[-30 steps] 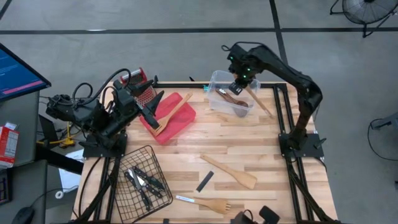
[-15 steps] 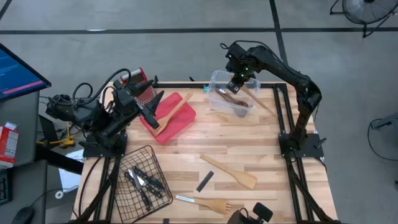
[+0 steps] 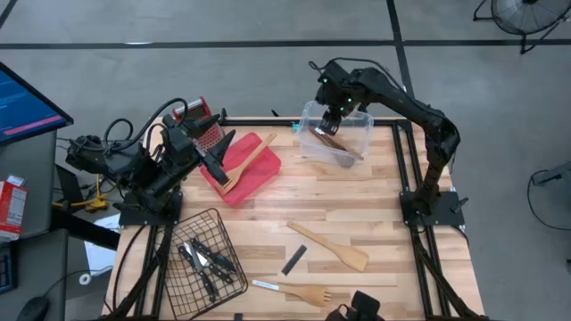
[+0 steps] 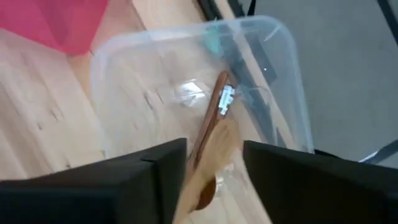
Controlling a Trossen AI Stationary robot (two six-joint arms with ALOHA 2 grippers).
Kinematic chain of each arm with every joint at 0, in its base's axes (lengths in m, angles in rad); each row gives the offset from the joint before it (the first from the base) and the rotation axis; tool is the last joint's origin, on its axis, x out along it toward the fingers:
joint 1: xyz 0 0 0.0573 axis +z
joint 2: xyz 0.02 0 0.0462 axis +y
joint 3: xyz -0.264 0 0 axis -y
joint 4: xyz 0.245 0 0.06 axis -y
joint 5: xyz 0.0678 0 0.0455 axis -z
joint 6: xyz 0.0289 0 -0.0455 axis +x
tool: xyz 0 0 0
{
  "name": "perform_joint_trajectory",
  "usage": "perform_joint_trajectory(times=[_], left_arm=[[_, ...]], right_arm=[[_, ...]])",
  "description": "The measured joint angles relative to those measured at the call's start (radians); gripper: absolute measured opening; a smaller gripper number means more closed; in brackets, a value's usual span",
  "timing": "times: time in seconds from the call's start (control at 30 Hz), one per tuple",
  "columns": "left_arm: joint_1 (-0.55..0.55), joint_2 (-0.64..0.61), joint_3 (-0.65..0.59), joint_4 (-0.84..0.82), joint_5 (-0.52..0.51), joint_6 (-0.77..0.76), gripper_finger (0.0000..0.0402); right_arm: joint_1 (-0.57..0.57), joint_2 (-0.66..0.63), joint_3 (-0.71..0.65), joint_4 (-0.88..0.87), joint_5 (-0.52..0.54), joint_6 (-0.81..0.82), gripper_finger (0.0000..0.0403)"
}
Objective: Pick & Place Kitchen Items
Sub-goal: Put the wooden spatula into the red bin
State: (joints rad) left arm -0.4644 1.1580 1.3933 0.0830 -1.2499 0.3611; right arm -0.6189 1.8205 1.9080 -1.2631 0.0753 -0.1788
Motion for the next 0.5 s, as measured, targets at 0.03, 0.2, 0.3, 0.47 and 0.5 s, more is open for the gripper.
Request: perform_joint_trajectory(times=[0.03,0.2,0.3,0.47,0.5], left_arm=[[0.000,0.000,0.000,0.000,0.000,0.000,0.0222],[0.000,0.000,0.000,0.000,0.000,-0.001,0.0222],[0.000,0.000,0.000,-0.023,0.035,-0.009,0.0222],[0.006,0.003,-0.067,-0.086,0.228,-0.084,0.0222],[0.011,0.004,-0.095,-0.088,0.275,-0.105,0.0222]], right_arm=[[0.000,-0.001,0.029,-0.022,0.000,0.010,0.0184],[-0.002,-0.001,0.226,-0.201,-0.001,0.108,0.0243],[0.017,-0.003,0.355,-0.317,-0.026,0.151,0.0251],[0.085,-0.117,0.387,-0.270,-0.168,0.257,0.0249],[0.105,-0.137,0.388,-0.276,-0.184,0.272,0.0249]])
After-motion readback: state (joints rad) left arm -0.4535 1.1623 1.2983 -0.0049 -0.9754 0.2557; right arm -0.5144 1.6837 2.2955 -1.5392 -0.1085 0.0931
